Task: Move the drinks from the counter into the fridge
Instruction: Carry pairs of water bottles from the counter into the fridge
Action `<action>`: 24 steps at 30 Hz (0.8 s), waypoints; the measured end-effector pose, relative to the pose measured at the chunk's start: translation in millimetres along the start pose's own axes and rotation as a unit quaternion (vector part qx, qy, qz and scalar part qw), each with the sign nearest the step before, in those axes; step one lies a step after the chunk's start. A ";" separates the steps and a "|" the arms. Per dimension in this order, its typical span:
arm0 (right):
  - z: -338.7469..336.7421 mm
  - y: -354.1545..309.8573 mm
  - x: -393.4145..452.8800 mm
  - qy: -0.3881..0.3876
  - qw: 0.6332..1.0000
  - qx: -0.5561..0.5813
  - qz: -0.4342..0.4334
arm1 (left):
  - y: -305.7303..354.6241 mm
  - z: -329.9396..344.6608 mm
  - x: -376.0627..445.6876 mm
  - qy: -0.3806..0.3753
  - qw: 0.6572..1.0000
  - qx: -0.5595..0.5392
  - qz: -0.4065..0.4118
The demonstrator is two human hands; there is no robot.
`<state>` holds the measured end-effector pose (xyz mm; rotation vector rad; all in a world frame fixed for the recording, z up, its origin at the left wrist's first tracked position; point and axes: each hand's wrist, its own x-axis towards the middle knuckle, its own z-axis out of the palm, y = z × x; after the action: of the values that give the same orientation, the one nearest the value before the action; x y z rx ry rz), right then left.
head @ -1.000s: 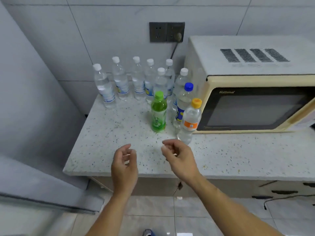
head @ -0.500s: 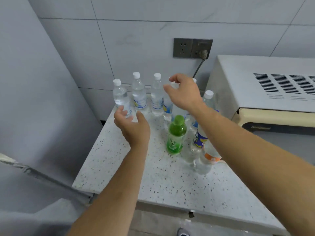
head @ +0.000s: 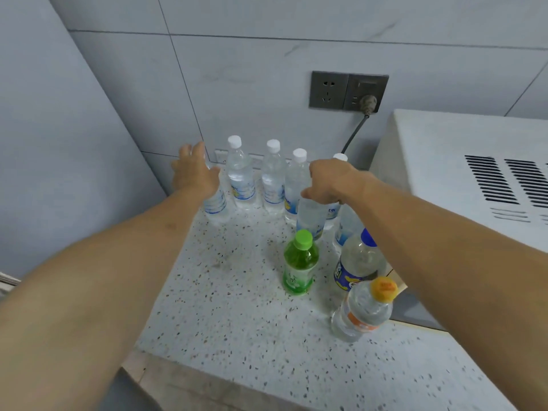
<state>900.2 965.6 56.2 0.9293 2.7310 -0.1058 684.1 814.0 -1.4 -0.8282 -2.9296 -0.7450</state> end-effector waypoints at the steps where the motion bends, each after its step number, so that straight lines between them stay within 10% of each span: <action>1: 1.2 -0.9 0.6 -0.003 1.000 0.004 -0.005 | -0.8 1.0 1.6 -0.005 1.000 0.007 0.012; 24: 31.2 -109.6 -49.1 0.092 0.972 0.183 -0.115 | -44.8 -34.2 -178.4 0.056 0.971 -0.231 -0.028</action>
<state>877.8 845.0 37.5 0.7323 3.0453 -0.6129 811.4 677.5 -14.5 -0.6908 -2.7218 -1.4601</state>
